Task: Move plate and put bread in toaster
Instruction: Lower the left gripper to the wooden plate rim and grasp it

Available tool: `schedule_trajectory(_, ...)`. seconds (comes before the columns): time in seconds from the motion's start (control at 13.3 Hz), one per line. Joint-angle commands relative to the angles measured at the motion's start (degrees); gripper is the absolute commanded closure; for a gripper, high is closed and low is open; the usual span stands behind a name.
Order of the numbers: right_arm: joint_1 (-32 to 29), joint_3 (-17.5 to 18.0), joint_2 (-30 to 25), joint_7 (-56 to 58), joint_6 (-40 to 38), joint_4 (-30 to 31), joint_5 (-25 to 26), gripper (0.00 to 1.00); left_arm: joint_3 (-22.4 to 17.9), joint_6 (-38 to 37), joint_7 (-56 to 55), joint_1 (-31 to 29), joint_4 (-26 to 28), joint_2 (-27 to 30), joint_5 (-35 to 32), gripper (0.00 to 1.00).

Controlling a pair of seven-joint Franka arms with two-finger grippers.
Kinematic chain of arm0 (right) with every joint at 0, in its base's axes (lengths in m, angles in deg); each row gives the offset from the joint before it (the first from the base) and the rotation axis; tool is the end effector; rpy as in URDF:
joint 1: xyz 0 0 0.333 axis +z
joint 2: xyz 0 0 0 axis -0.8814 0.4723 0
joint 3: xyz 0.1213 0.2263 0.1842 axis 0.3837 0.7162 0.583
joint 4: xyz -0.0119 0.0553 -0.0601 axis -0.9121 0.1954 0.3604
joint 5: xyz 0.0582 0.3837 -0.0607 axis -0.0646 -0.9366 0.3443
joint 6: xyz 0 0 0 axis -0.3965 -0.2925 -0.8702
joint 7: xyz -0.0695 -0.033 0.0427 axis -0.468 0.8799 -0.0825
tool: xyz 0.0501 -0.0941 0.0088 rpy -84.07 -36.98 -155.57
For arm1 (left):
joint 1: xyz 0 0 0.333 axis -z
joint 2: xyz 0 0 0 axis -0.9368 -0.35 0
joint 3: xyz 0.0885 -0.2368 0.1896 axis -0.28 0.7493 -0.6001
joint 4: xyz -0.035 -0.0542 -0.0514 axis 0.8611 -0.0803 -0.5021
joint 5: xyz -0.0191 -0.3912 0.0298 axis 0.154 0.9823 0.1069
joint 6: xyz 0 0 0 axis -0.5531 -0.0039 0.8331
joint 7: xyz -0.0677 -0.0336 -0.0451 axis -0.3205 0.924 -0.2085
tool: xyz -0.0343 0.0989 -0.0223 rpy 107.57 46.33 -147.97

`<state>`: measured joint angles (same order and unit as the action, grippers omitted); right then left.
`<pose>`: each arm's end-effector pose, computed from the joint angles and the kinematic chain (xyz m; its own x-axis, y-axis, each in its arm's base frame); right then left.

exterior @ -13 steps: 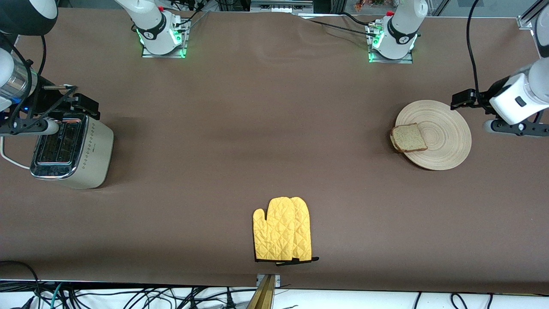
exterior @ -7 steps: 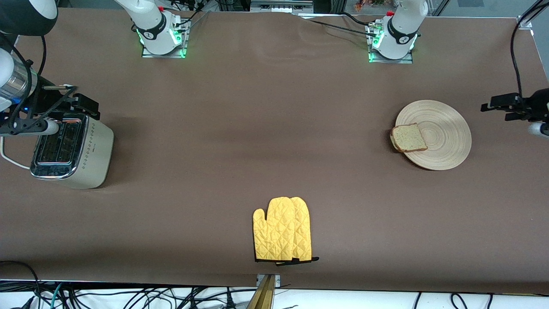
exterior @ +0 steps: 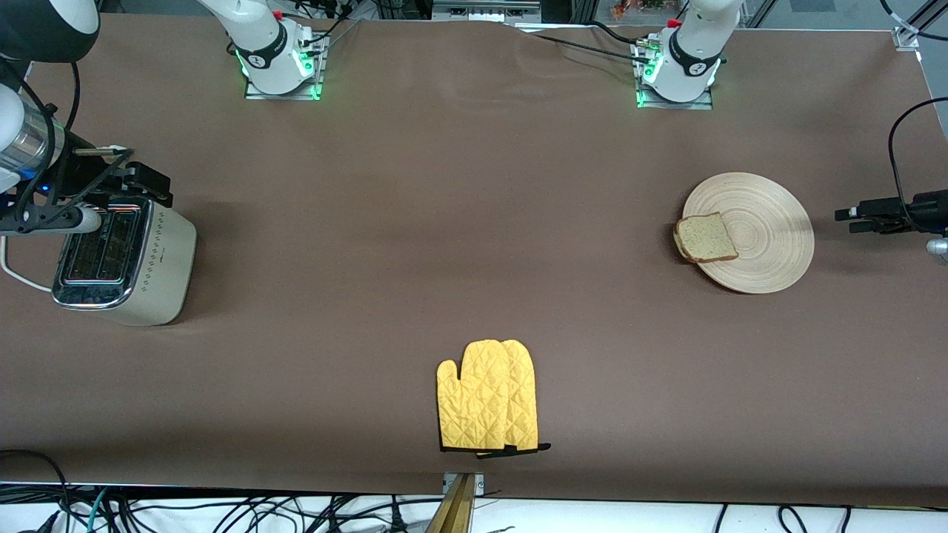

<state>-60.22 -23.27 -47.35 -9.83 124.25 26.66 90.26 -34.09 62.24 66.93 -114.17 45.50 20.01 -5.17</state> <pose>0.5870 0.0444 0.5788 0.9959 0.0484 -0.0766 0.0493 -0.9987 0.0096 0.4869 0.3652 0.2410 0.9912 -0.0784 -0.1065 0.0086 -0.7656 0.6432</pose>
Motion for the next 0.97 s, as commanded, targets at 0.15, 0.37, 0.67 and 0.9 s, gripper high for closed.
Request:
schedule_trajectory(0.15,-1.33,0.02,0.13,0.38,-0.27,-0.52,-0.69,0.0,1.02,0.63,8.84,-3.59,-2.4,-7.13,6.07,0.0)
schedule_trajectory(0.37,-1.16,0.19,0.13,0.12,-0.18,-0.52,-0.69,0.0,1.02,-1.3,8.33,-4.21,-0.56,-8.63,10.03,0.27)
schedule_trajectory(0.67,-1.24,0.19,0.13,-0.32,-0.27,-0.52,-0.69,0.0,0.93,-1.13,7.09,-4.56,-0.55,-12.76,10.22,0.68)
schedule_trajectory(0.9,-1.07,0.19,0.13,0.38,-0.18,-0.52,-0.69,0.0,0.93,-2.0,6.31,-5.0,-0.55,-12.68,10.22,1.0)
